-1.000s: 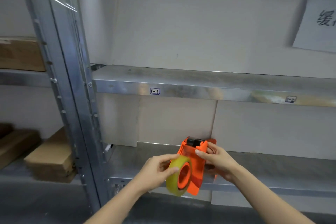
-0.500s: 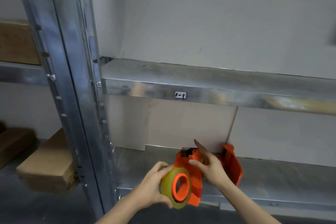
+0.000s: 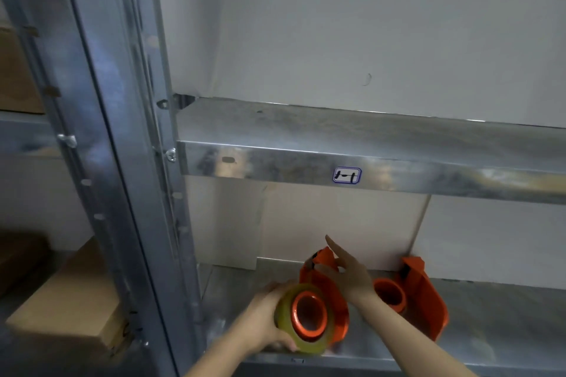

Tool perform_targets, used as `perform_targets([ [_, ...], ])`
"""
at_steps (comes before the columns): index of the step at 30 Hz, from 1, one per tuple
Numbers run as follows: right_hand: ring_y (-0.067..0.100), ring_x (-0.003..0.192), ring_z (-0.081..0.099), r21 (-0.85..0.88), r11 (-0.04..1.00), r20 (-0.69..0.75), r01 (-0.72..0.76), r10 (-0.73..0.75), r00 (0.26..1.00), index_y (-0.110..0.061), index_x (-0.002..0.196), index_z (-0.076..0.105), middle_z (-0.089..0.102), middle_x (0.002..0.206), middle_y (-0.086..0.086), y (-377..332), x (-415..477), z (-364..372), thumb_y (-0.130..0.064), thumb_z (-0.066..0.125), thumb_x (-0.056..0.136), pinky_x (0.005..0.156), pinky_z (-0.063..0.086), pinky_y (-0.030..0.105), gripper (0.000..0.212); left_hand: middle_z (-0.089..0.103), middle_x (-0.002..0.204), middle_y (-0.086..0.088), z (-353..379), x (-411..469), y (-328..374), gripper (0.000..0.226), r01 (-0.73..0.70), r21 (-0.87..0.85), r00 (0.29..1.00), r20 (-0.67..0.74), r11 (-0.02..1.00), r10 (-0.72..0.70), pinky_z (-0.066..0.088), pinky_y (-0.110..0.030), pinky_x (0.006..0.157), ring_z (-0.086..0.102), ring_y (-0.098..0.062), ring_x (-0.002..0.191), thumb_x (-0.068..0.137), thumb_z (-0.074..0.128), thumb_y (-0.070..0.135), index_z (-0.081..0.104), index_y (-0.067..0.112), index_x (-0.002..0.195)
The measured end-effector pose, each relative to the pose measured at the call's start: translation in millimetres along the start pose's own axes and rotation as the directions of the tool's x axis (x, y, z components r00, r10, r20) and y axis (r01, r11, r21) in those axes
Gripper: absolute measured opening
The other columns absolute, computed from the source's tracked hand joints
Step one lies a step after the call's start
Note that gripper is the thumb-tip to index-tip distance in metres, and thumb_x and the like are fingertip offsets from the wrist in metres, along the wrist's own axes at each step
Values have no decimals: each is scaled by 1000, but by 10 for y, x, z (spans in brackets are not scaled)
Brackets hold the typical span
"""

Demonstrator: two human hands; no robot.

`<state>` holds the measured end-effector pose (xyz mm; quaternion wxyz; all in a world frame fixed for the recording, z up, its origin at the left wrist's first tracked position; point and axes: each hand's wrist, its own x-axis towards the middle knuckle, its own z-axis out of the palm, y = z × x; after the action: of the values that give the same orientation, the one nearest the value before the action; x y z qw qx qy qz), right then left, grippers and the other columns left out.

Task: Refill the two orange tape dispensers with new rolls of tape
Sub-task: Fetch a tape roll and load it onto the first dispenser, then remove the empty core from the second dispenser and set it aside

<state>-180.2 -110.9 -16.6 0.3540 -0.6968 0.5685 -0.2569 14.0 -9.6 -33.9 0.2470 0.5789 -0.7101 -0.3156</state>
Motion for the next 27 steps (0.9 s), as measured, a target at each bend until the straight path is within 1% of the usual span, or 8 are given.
perform_targets([
  [2,24,115,58,-42,999,-32,-18,17,999,-58,136,21,65,121,2,20,26,82,-51,63,81,98,44,38,70,41,128,22,-1,32,-76,92,38,-12,999,25,999,-38,22,9,91,39,2,127,64,90,22,37,38,137],
  [3,24,116,57,-51,998,-40,-29,27,999,-56,138,20,65,122,3,32,36,130,-51,62,82,99,44,39,70,41,130,22,-3,35,-96,92,64,-30,997,46,998,-62,22,6,94,39,1,130,66,89,22,37,35,141],
  [7,23,119,56,-38,997,-46,-63,61,997,-48,142,24,59,132,2,50,58,282,-50,57,86,94,43,35,66,44,146,12,15,30,-178,93,126,-81,988,98,989,-118,28,-22,113,40,-7,137,67,87,29,35,31,145],
  [10,24,119,56,-60,997,-57,-57,54,997,-45,144,23,59,133,1,47,106,314,-51,57,86,92,44,34,67,43,139,19,28,55,-225,91,152,-108,983,120,982,-139,27,-16,107,38,1,130,72,85,29,33,30,146],
  [13,23,119,56,-61,996,-55,-72,69,996,-41,145,22,59,132,0,28,143,337,-53,58,84,96,46,37,72,39,144,17,62,63,-278,97,161,-135,983,114,978,-146,24,-11,106,33,3,129,73,83,34,24,27,151],
  [17,24,123,53,39,988,-27,-152,153,988,-26,145,30,57,135,5,26,149,356,-52,64,80,103,44,38,78,28,158,8,189,-43,-295,118,179,-114,984,6,977,-180,18,-12,114,24,-3,144,62,78,61,15,24,155],
  [22,22,123,53,2,983,59,-186,185,981,-13,134,50,56,136,7,8,100,248,-51,66,79,99,41,28,69,26,158,10,277,-135,-224,101,168,-83,978,-107,982,-177,13,-9,111,20,-1,144,78,78,35,14,21,155],
  [27,18,114,59,133,976,3,-171,172,985,-14,134,48,61,128,6,8,-180,-32,-47,68,79,83,40,18,67,23,160,0,168,-173,-3,98,150,-39,976,-152,988,-154,13,-11,110,18,-5,146,82,75,32,12,12,154],
])
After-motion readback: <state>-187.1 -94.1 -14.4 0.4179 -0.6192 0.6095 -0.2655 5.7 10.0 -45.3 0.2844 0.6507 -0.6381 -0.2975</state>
